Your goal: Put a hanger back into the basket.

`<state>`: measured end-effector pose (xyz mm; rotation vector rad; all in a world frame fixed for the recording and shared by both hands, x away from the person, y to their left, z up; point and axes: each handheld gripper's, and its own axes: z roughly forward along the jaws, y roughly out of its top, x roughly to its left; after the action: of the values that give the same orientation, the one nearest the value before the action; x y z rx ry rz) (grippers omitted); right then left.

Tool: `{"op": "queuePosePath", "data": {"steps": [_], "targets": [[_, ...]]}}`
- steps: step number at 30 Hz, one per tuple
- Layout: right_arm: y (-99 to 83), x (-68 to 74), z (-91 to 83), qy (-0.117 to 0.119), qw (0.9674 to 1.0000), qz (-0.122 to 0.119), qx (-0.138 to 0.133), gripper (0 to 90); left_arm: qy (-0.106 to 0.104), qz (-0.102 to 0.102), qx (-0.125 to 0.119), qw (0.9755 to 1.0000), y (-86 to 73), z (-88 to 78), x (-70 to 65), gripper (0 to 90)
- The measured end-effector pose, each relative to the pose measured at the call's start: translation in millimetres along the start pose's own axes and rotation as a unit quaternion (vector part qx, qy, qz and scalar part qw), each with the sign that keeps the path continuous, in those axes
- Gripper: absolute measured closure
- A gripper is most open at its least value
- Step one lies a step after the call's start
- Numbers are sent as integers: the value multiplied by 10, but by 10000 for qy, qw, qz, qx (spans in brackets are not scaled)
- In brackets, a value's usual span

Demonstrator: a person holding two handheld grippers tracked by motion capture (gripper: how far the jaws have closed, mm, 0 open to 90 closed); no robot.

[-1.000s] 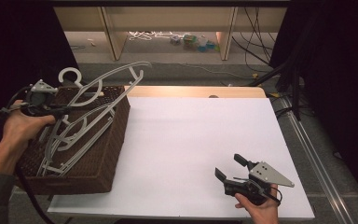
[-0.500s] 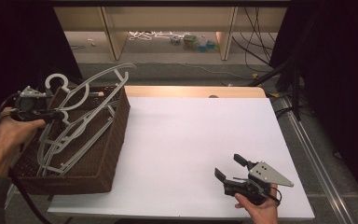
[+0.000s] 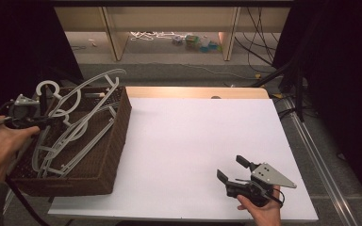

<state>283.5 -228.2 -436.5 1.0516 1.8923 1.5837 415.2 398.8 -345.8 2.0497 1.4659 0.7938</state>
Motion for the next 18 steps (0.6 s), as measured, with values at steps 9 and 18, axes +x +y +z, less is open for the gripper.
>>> {"op": "queuePosePath", "data": {"steps": [9, 18], "targets": [[0, 1, 2, 16, 10000, 14, -24, 159, 76, 12, 118, 9999, -139, 44, 47, 818], [-4, 1, 7, 19, 10000, -3, -26, 159, 62, 14, 306, 9995, -302, 114, 54, 817]]}}
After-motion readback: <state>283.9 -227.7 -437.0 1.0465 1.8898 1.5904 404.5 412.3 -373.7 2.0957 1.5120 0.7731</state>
